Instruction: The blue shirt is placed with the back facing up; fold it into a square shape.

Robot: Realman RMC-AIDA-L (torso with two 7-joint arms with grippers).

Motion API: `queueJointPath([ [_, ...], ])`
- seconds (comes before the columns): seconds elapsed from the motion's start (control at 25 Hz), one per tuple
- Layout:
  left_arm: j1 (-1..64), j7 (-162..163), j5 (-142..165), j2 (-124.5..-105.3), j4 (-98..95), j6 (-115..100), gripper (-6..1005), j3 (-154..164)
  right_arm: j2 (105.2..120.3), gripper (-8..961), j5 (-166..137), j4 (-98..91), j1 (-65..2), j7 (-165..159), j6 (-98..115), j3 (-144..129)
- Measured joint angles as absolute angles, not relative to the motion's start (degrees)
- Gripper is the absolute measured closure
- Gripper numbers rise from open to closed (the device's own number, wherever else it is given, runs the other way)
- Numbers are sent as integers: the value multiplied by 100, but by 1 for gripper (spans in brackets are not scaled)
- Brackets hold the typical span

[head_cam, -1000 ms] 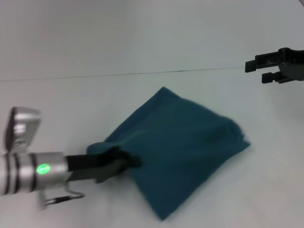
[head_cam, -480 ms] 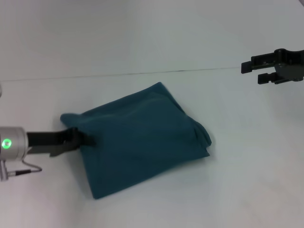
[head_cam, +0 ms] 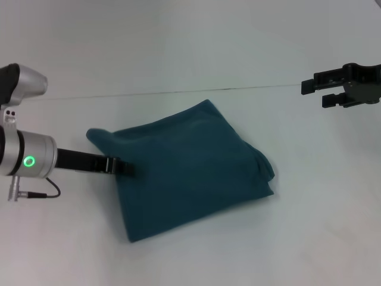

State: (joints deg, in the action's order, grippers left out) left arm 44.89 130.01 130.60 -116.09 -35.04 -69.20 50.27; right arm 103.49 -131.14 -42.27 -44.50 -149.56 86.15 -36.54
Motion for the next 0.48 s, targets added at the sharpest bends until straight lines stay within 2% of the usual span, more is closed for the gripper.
queueJointPath([
  [0.48, 4465, 12390, 13337, -11641, -3849, -6759, 931, 5045, 10360, 127, -13113, -4197, -4482, -14957, 8622, -3670],
])
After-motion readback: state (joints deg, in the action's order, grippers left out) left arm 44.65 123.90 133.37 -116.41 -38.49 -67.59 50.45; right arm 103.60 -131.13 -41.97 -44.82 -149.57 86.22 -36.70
